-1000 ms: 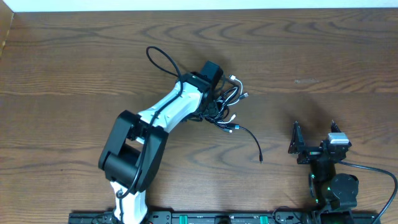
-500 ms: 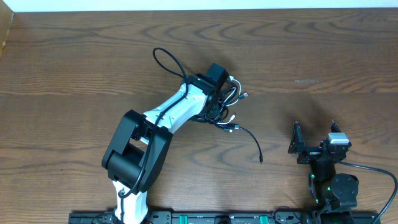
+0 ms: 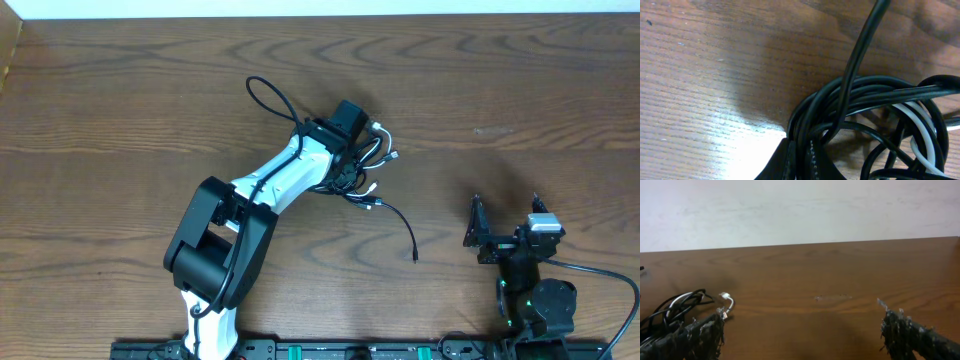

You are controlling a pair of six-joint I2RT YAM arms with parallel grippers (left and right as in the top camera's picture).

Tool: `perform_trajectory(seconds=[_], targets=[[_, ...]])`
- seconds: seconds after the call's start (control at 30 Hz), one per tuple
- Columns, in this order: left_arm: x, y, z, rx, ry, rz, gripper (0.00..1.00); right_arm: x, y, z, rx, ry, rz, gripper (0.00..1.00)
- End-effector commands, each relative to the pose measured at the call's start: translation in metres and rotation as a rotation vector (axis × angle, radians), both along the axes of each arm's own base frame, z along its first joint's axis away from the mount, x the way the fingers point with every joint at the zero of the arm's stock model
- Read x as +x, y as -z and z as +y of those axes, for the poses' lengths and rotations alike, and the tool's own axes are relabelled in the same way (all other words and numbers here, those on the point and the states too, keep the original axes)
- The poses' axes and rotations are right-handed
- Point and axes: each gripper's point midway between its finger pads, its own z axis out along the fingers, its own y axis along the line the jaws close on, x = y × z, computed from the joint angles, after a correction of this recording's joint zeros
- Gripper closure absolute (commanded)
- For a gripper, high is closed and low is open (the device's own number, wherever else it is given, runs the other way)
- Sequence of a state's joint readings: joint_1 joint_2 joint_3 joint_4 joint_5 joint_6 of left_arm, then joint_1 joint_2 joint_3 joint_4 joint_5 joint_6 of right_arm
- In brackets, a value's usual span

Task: Untangle cables
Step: 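Lower the left gripper and grasp the cable bundle, then lift the bundle with the left gripper toward the right gripper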

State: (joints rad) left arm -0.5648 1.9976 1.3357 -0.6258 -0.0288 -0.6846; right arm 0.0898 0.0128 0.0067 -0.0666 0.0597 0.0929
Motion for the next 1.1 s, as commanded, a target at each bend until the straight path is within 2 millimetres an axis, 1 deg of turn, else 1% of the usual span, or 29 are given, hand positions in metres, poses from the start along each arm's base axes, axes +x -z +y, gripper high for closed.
perform_trajectory(seconds=[0.0, 0.1, 0.17, 0.3, 0.37, 0.4, 0.43, 0.47, 0.53, 0.63, 0.7, 0.77, 0.87, 0.97, 1.0, 1.07], targets=[[-0.004, 0.012, 0.005, 0.025, 0.001, 0.021, 0.92, 0.0, 0.001, -0.002, -0.016, 0.006, 0.004, 0.01], [0.0, 0.002, 0.003, 0.02, 0.048, -0.006, 0.92, 0.0, 0.001, -0.002, -0.016, 0.006, 0.004, 0.01], [0.005, -0.012, -0.001, 0.008, 0.101, -0.048, 0.92, 0.0, 0.001, -0.002, -0.016, 0.006, 0.004, 0.01], [0.023, -0.059, -0.012, -0.034, 0.22, -0.201, 0.93, 0.0, 0.001, -0.002, -0.016, 0.006, 0.004, 0.01], [0.03, -0.086, -0.017, -0.049, 0.281, -0.283, 0.93, 0.0, 0.001, -0.002, -0.017, 0.007, 0.003, 0.01], [0.033, -0.105, -0.019, -0.057, 0.324, -0.34, 0.93, 0.0, 0.001, -0.002, -0.017, 0.007, 0.003, 0.01], [0.034, -0.114, -0.02, -0.058, 0.346, -0.367, 0.93, 0.0, 0.001, -0.002, -0.017, 0.006, 0.003, 0.01], [0.036, -0.134, -0.021, -0.056, 0.396, -0.428, 0.93, 0.0, 0.001, -0.002, -0.016, 0.006, 0.004, 0.01], [0.036, -0.155, -0.021, -0.041, 0.464, -0.489, 0.92, 0.0, 0.001, -0.002, -0.016, 0.006, 0.003, 0.01], [0.035, -0.18, -0.02, -0.014, 0.55, -0.564, 0.92, 0.0, -0.001, -0.002, -0.016, 0.007, -0.006, 0.01], [0.034, -0.192, -0.02, -0.002, 0.583, -0.6, 0.93, 0.0, -0.005, 0.0, -0.006, -0.005, -0.023, 0.01], [0.033, -0.204, -0.019, 0.005, 0.607, -0.637, 0.93, 0.0, -0.012, 0.011, 0.04, -0.065, -0.049, 0.01], [0.032, -0.219, -0.019, 0.027, 0.656, -0.686, 0.92, -0.003, -0.025, 0.029, 0.053, -0.17, -0.097, 0.01], [0.033, -0.229, -0.019, 0.05, 0.698, -0.727, 0.92, -0.006, -0.033, 0.04, 0.055, -0.24, -0.119, 0.01], [0.034, -0.235, -0.02, 0.066, 0.726, -0.755, 0.93, -0.009, -0.038, 0.045, 0.069, -0.269, -0.122, 0.01], [0.035, -0.239, -0.021, 0.093, 0.768, -0.777, 0.93, -0.011, -0.046, 0.047, 0.095, -0.28, -0.121, 0.01]])
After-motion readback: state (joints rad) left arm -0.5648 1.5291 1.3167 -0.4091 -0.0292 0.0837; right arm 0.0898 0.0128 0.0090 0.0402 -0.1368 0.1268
